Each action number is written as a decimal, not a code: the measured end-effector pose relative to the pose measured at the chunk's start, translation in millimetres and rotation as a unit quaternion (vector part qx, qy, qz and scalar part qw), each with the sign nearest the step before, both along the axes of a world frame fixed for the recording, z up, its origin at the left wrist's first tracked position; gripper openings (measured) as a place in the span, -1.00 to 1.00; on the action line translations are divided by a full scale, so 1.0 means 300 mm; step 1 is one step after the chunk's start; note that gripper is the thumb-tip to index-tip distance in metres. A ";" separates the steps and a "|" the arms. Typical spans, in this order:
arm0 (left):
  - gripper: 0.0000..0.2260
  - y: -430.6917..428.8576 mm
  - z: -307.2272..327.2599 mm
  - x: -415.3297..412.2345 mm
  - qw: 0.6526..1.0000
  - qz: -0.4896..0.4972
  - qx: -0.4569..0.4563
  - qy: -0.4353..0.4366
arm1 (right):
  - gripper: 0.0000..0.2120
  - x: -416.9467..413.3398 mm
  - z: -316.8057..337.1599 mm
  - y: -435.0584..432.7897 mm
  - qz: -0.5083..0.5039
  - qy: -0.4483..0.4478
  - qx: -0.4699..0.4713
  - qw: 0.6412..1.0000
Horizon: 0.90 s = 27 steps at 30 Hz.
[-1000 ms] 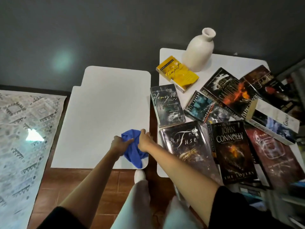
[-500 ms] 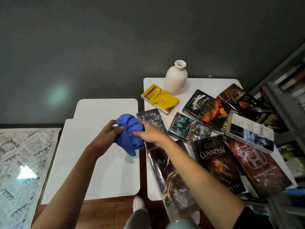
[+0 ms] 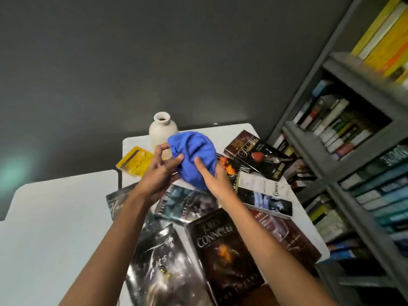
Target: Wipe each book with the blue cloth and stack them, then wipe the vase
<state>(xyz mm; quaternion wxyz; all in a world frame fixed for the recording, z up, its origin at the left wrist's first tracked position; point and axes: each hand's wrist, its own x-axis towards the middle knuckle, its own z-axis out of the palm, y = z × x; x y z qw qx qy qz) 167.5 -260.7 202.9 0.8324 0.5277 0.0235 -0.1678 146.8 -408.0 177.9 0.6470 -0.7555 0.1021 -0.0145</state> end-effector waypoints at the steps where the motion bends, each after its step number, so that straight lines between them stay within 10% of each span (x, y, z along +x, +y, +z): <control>1: -0.80 -0.060 -0.006 0.011 1.000 -0.001 -0.005 0.012 | -0.66 0.008 -0.008 -0.053 -0.015 0.004 -0.005 1.000; 10: -0.90 -0.618 -0.106 0.118 0.993 -0.088 0.042 0.062 | -0.67 0.130 -0.096 -0.595 -0.107 0.040 0.046 0.992; 16: -0.96 -0.746 -0.230 0.281 0.968 -0.087 0.231 0.049 | -0.96 0.200 -0.152 -0.883 -0.229 0.111 0.134 0.958; 27: -0.67 -0.857 -0.411 0.562 0.810 -0.059 0.577 0.082 | -0.56 0.229 -0.349 -1.246 -0.174 0.229 0.250 0.925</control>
